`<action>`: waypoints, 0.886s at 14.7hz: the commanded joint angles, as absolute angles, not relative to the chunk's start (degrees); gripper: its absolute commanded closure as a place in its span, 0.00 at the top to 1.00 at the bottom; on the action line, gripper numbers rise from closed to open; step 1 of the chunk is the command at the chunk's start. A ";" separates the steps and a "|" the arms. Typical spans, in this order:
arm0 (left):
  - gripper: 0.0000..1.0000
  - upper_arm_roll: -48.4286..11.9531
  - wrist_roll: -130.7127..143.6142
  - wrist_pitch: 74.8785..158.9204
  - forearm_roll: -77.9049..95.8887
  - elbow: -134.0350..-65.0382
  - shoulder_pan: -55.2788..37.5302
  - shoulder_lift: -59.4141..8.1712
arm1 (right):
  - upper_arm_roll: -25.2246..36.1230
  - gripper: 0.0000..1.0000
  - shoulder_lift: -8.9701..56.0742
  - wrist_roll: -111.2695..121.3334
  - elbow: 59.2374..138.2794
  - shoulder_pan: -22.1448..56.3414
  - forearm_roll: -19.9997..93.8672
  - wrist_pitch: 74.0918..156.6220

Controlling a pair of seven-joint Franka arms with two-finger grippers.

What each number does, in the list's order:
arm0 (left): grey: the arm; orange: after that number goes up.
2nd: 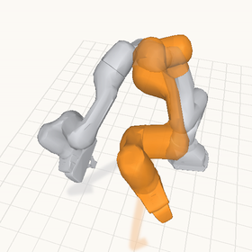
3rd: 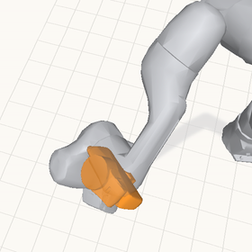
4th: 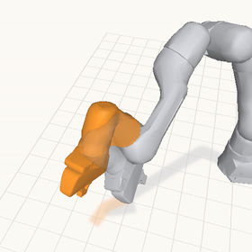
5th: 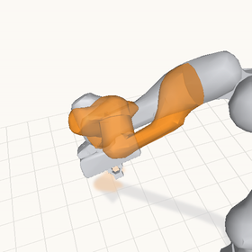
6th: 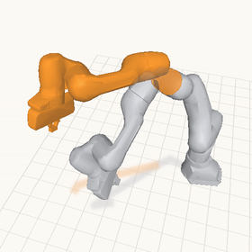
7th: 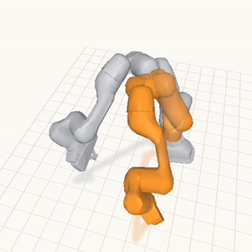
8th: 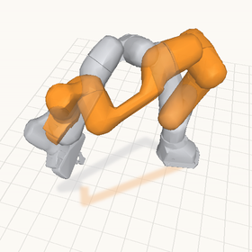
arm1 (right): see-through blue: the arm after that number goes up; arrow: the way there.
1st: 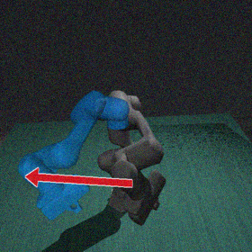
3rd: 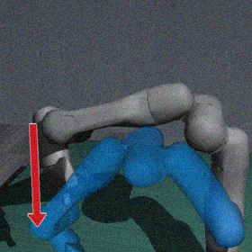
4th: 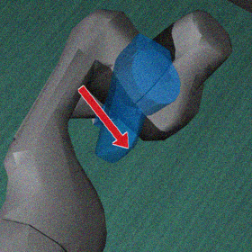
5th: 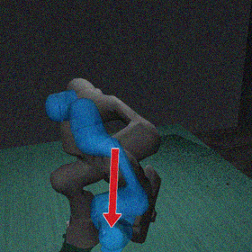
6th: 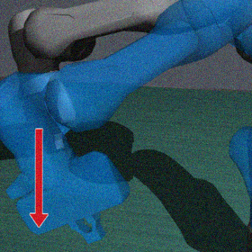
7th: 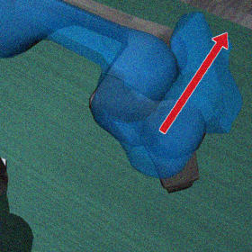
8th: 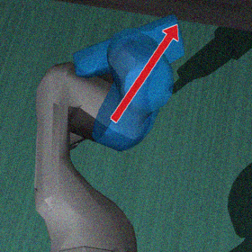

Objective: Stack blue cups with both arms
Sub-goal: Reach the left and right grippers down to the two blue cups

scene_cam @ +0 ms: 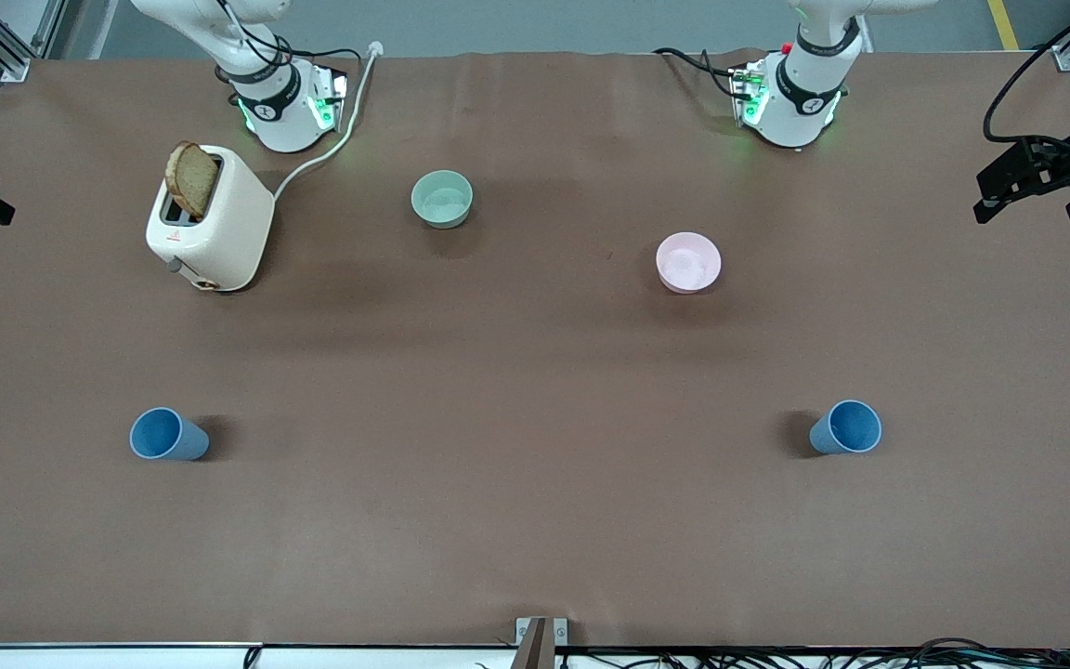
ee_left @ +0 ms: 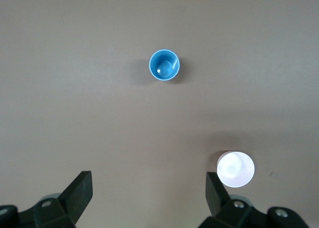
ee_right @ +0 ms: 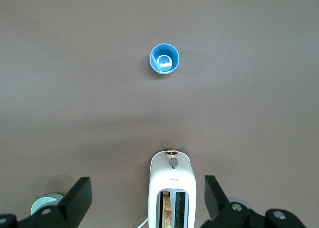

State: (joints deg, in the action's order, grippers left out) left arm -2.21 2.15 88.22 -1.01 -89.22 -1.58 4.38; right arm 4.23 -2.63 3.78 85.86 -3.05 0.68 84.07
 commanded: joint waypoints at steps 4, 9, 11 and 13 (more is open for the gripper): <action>1.00 -1.58 1.23 87.19 -0.26 -84.40 -1.67 0.28 | 3.96 1.00 -2.29 3.43 85.08 -3.34 0.00 83.67; 1.00 -1.41 1.23 96.03 -0.35 -83.66 -1.41 -8.25 | 4.04 1.00 -2.29 3.52 85.08 -3.43 0.00 83.58; 1.00 -1.32 1.23 100.26 -0.70 -84.37 -1.32 -12.02 | 3.96 1.00 -2.29 3.52 85.08 -3.43 0.00 83.76; 1.00 -1.32 1.23 106.14 -0.79 -87.87 -1.32 -13.27 | 4.04 1.00 -1.93 3.07 85.08 -2.82 -0.09 83.94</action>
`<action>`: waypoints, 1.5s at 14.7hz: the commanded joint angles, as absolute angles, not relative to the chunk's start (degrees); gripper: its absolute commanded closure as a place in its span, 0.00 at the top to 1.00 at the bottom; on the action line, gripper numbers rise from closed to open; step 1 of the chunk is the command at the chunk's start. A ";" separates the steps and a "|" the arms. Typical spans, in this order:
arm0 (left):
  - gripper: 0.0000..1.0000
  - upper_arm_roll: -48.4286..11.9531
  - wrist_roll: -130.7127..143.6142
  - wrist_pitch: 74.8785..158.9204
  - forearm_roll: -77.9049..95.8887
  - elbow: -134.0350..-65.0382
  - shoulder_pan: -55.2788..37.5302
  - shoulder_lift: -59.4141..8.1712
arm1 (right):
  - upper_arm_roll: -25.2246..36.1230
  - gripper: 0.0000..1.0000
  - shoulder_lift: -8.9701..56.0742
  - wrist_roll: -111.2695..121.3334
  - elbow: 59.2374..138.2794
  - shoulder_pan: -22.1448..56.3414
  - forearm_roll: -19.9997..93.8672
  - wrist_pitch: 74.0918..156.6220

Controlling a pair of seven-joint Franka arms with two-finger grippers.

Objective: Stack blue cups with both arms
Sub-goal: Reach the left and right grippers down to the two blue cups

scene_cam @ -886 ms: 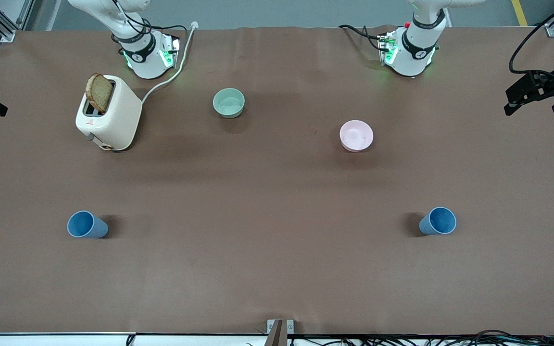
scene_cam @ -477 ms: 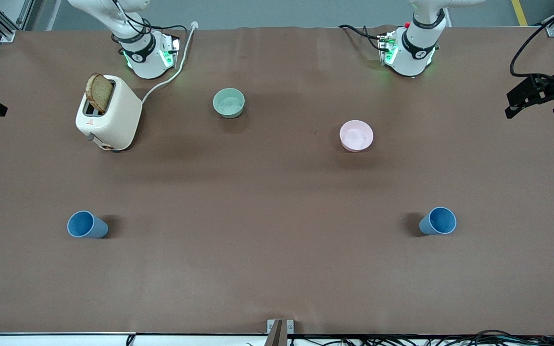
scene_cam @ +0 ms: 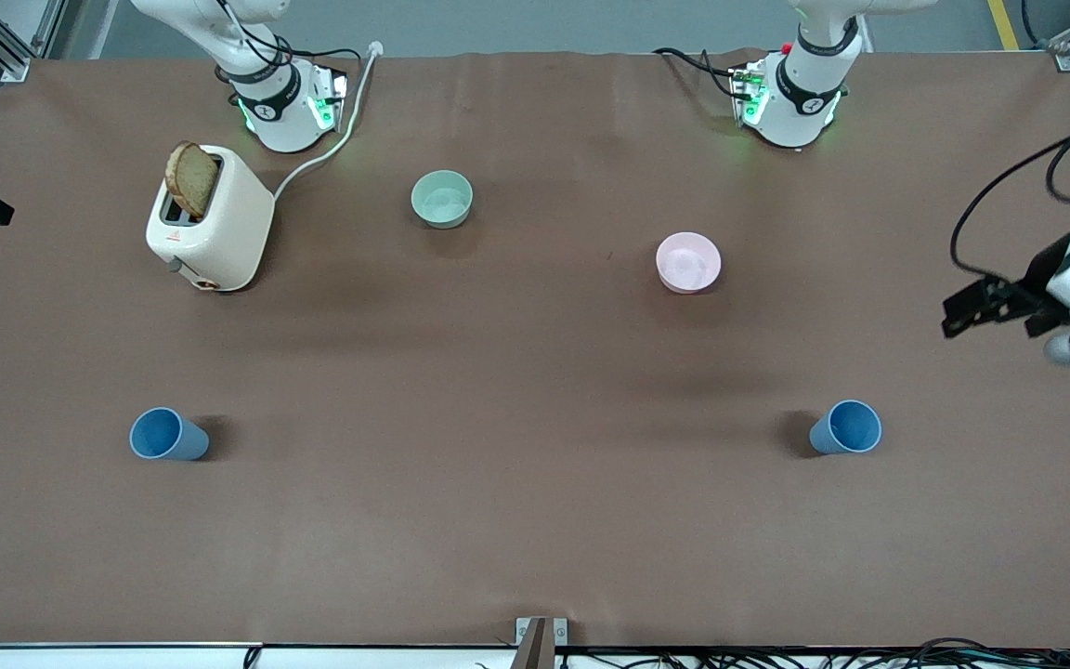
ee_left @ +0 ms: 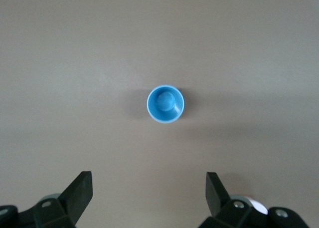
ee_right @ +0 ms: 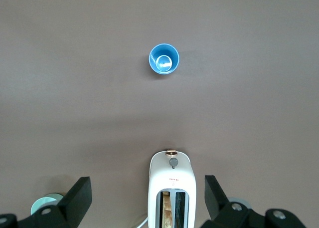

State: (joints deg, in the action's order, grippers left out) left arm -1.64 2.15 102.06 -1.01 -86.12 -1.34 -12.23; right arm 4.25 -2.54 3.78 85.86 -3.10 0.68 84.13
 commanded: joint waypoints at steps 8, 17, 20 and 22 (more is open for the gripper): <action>1.00 -1.49 1.23 139.02 -1.32 -108.80 0.97 -17.39 | 4.57 1.00 2.71 3.78 85.08 -3.25 0.00 90.07; 0.83 -1.49 1.23 142.91 -1.23 -109.86 1.05 -24.25 | 9.58 1.00 23.53 12.74 85.86 -4.74 3.32 111.69; 0.62 -1.58 1.23 144.22 -1.23 -109.86 0.97 -26.36 | 9.58 1.00 29.34 15.72 87.36 -5.19 6.59 118.72; 0.50 -1.67 1.58 144.05 -1.23 -109.86 1.05 -26.63 | 9.58 1.00 32.33 15.91 87.36 -5.71 6.77 121.02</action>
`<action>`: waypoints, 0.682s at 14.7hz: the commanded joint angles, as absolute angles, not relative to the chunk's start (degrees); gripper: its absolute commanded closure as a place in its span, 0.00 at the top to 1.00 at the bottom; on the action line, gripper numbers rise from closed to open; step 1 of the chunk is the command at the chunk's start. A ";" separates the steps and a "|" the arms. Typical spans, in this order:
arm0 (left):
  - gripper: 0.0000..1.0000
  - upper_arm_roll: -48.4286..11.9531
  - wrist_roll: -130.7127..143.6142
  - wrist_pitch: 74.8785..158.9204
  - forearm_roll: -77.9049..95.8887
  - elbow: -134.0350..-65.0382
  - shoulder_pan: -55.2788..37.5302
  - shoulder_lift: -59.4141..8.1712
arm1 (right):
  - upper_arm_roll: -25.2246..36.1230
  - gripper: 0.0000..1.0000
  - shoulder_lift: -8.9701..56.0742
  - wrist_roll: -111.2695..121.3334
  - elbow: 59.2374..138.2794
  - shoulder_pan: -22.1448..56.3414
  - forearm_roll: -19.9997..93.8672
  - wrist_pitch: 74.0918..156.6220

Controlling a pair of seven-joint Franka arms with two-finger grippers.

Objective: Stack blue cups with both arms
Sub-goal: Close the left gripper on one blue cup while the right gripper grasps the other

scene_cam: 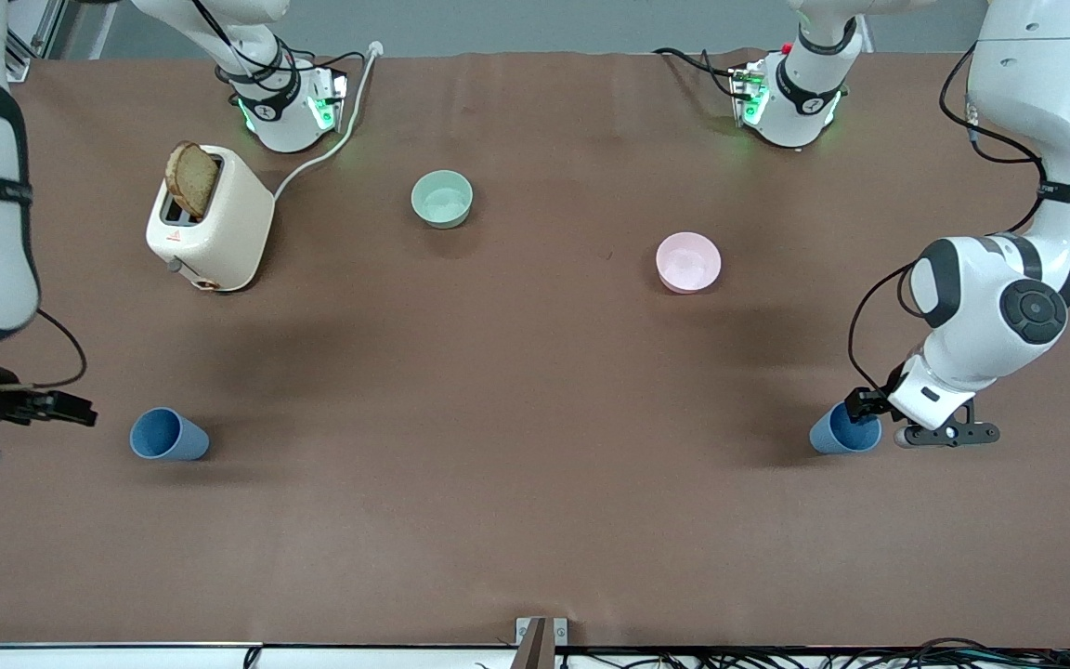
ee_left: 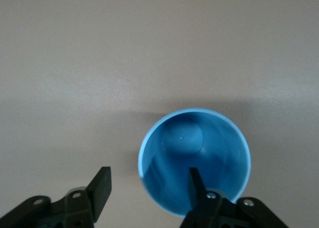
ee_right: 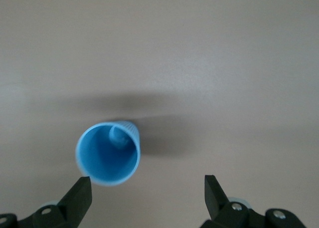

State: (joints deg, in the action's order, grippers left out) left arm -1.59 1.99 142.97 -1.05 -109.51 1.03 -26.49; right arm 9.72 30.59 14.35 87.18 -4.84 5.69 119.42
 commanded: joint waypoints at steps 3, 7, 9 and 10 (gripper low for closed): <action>0.26 -2.02 1.58 139.77 -1.23 -110.13 0.88 -24.62 | 9.49 0.97 36.46 15.91 87.63 -5.71 8.78 124.44; 0.00 -2.20 1.32 133.70 -1.14 -107.24 0.62 -22.85 | 9.41 0.95 37.79 17.67 89.91 -5.98 13.61 125.95; 0.00 -3.68 1.84 129.31 -1.14 -103.47 0.62 -22.68 | 9.49 0.92 38.23 17.75 90.70 -5.98 16.08 125.95; 0.00 -4.91 2.45 126.15 -1.06 -100.92 0.62 -22.68 | 9.41 0.90 38.23 17.75 90.70 -5.89 16.08 125.77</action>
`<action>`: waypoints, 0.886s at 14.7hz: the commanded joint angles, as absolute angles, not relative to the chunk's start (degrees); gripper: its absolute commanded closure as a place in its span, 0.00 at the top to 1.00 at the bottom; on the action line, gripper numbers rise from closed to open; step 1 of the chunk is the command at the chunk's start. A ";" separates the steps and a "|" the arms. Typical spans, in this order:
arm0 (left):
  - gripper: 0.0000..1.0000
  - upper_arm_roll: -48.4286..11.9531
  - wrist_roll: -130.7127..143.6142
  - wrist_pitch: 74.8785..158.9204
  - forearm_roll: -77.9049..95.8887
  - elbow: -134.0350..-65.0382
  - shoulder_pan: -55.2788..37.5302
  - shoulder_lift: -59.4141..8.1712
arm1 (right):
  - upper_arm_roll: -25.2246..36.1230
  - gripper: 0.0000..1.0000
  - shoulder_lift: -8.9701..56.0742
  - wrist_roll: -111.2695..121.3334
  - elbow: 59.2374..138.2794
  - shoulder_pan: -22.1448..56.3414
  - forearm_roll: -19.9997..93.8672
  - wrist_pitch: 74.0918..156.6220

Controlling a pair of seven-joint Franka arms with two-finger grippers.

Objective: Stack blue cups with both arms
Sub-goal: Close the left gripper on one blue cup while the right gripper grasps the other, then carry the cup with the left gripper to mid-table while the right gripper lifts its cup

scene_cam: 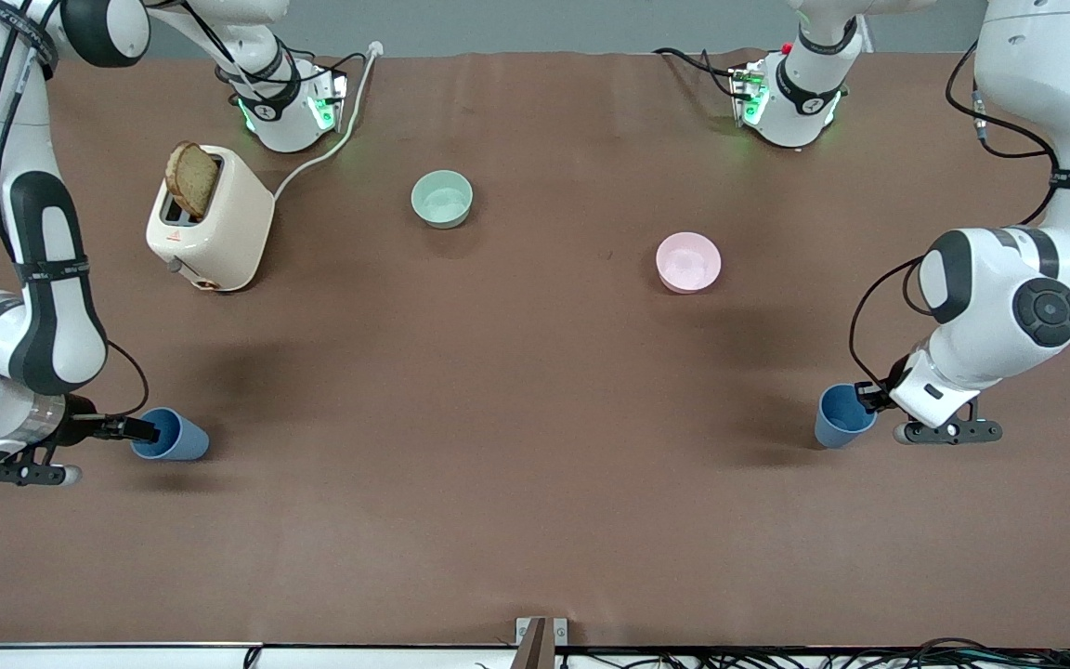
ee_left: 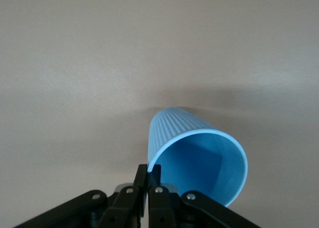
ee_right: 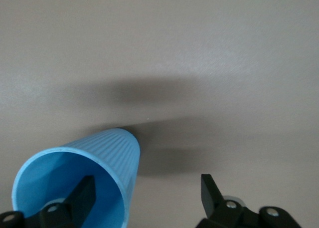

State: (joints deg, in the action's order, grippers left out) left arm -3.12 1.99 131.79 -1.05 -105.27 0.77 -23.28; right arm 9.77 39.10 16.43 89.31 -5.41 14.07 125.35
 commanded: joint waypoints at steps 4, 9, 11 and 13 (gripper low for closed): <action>0.00 -7.73 8.25 116.91 -0.79 -91.69 -0.44 -22.94 | 9.40 0.57 37.79 17.67 90.62 -5.71 16.08 124.90; 0.00 -8.26 23.43 116.46 -0.62 -86.50 -6.66 -25.83 | 9.40 0.01 37.53 17.75 89.74 -5.36 15.73 123.57; 0.00 -8.26 31.78 116.46 -0.70 -81.50 -11.14 -29.69 | 9.40 0.01 36.83 17.49 88.69 -5.19 15.56 121.92; 0.00 -7.56 38.38 116.46 -0.97 -76.75 -15.45 -32.77 | 9.40 0.01 32.63 16.96 86.67 -5.19 15.29 115.69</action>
